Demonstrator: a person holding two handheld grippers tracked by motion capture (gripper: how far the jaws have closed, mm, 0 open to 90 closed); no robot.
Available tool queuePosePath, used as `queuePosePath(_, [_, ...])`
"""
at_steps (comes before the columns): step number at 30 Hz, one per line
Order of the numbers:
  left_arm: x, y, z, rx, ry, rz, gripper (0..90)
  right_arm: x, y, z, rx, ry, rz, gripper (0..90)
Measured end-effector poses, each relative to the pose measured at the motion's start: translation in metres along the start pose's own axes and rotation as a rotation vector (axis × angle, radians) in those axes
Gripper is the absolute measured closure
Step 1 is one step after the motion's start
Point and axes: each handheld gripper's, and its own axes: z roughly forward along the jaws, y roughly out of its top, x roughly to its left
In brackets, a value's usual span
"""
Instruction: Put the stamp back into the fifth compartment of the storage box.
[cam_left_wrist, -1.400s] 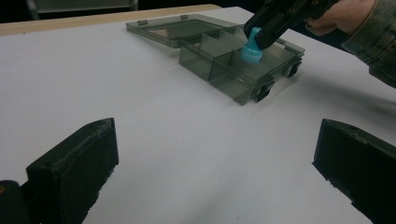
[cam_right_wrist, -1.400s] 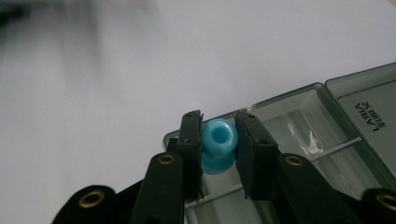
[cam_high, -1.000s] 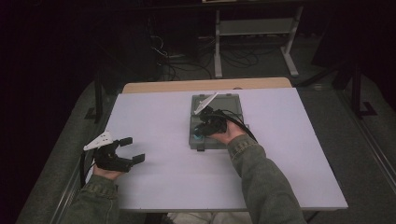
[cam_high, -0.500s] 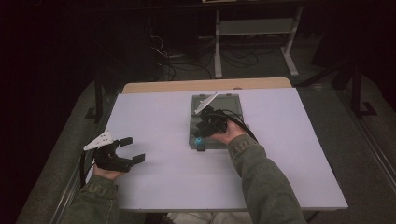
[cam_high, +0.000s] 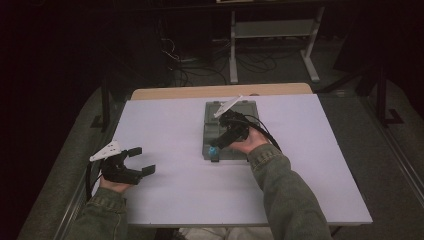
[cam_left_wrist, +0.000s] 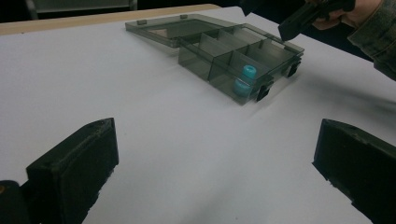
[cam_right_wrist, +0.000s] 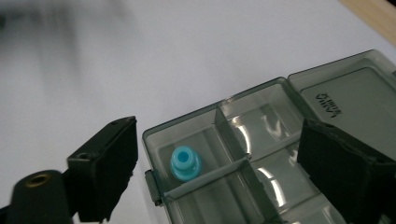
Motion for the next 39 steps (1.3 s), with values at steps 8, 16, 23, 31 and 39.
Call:
queuePosePath(8, [0.000, 0.000, 0.000, 0.002, 0.001, 0.002, 0.0, -0.001, -0.002, -0.012, -0.015, -0.013, 0.013, 0.0])
queuePosePath(16, [0.000, 0.000, 0.000, 0.002, 0.001, -0.001, 0.0, -0.003, -0.010, -0.024, -0.037, -0.030, 0.036, 0.0])
queuePosePath(23, [0.000, 0.000, 0.000, 0.004, 0.002, -0.001, 0.0, -0.007, -0.019, -0.038, -0.061, -0.050, 0.051, 0.0])
queuePosePath(31, [0.000, 0.000, 0.001, 0.005, 0.004, -0.001, 0.0, -0.008, -0.031, -0.047, -0.074, -0.059, 0.074, 0.0])
queuePosePath(39, [0.000, 0.000, 0.001, 0.006, 0.003, -0.003, 0.0, -0.007, -0.040, -0.054, -0.082, -0.067, 0.084, 0.0])
